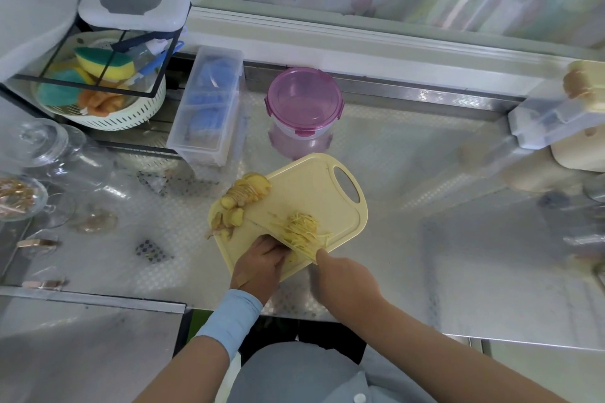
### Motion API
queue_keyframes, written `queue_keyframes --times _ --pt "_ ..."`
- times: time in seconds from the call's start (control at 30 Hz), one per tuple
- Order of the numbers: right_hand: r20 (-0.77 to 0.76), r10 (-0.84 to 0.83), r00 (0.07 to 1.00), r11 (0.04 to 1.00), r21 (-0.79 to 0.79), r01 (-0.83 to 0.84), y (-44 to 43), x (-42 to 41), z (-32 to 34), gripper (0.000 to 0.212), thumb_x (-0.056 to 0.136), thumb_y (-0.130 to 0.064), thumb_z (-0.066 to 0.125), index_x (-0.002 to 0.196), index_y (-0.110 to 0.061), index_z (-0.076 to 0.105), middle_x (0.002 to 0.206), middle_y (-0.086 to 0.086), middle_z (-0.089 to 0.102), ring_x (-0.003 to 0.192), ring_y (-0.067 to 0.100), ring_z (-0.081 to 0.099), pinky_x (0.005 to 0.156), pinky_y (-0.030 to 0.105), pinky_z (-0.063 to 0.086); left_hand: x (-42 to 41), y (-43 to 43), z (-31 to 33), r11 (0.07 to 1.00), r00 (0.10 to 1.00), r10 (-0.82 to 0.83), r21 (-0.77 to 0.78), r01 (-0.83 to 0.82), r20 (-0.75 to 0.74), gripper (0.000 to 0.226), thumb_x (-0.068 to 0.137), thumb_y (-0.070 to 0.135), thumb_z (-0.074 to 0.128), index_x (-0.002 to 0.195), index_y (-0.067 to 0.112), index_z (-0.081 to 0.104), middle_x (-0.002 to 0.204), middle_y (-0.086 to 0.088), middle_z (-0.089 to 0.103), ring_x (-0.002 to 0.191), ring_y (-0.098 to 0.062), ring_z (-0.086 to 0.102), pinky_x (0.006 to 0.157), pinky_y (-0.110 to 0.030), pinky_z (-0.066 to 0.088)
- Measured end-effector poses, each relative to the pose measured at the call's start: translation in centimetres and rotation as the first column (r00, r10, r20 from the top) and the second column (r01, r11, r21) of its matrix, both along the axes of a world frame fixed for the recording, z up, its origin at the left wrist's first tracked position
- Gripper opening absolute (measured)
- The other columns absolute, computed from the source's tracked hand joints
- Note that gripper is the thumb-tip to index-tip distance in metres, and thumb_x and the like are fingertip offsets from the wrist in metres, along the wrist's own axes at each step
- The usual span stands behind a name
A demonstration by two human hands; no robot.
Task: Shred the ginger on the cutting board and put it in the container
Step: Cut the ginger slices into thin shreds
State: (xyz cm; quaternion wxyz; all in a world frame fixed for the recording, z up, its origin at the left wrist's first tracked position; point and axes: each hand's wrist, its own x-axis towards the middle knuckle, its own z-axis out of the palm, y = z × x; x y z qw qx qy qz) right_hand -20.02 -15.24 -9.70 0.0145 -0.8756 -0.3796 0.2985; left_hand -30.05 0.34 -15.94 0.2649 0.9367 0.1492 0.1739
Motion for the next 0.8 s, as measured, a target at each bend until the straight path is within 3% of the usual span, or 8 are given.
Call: queue_keyframes --times 0.2,0.33,0.5,0.63,0.8 --pt "-0.038 0.0 0.999 1.0 -0.004 0.0 2.0 0.3 -1.1 0.014 0.092 -0.008 0.042 0.102 -0.017 0.038 0.076 0.004 0.05 0.065 0.028 0.05 0.057 0.035 0.04 0.0 -0.2 0.2 1.0 1.0 0.014 -0.017 -0.014 0.017 0.029 0.088 0.021 0.05 0.085 0.011 0.077 0.089 -0.003 0.069 0.092 -0.015 0.052 0.069 -0.02 0.041" --pt "-0.032 0.007 0.999 1.0 0.007 -0.007 2.2 0.5 -0.9 0.016 0.091 -0.008 0.043 0.099 -0.019 0.036 0.075 0.002 0.048 0.066 0.028 0.051 0.057 0.035 0.04 -0.2 0.0 -0.3 1.0 1.0 0.015 -0.027 -0.016 -0.007 0.029 0.089 0.022 0.049 0.086 0.011 0.076 0.093 -0.002 0.069 0.094 -0.016 0.054 0.068 -0.028 0.049" --pt "-0.006 0.044 0.999 0.998 0.034 -0.044 0.8 0.4 -0.6 0.014 0.095 -0.015 0.041 0.106 -0.02 0.035 0.074 -0.001 0.045 0.066 0.027 0.051 0.053 0.031 0.032 -0.1 0.1 -0.4 1.0 1.0 0.008 -0.007 -0.008 -0.008 0.031 0.088 0.023 0.049 0.084 0.01 0.076 0.093 -0.004 0.07 0.095 -0.017 0.053 0.071 -0.027 0.049" --pt "-0.007 -0.038 0.999 0.999 0.034 0.038 -0.5 0.2 -0.6 0.016 0.097 -0.021 0.043 0.109 -0.026 0.033 0.071 0.001 0.051 0.055 0.017 0.044 0.047 0.031 0.032 0.0 0.2 -0.4 1.0 1.0 0.007 -0.013 -0.007 0.018 0.029 0.087 0.023 0.051 0.081 0.009 0.076 0.09 -0.005 0.07 0.095 -0.016 0.052 0.075 -0.022 0.043" --pt "-0.007 0.012 1.0 1.0 0.019 -0.012 1.3 0.6 -1.0 0.012 0.093 -0.013 0.044 0.104 -0.017 0.041 0.073 0.001 0.048 0.062 0.024 0.05 0.052 0.033 0.036 -0.1 0.0 -0.3 0.997 0.999 0.04 -0.064 -0.039 0.016 0.027 0.087 0.024 0.052 0.084 0.012 0.076 0.093 -0.001 0.068 0.094 -0.013 0.052 0.074 -0.017 0.04"
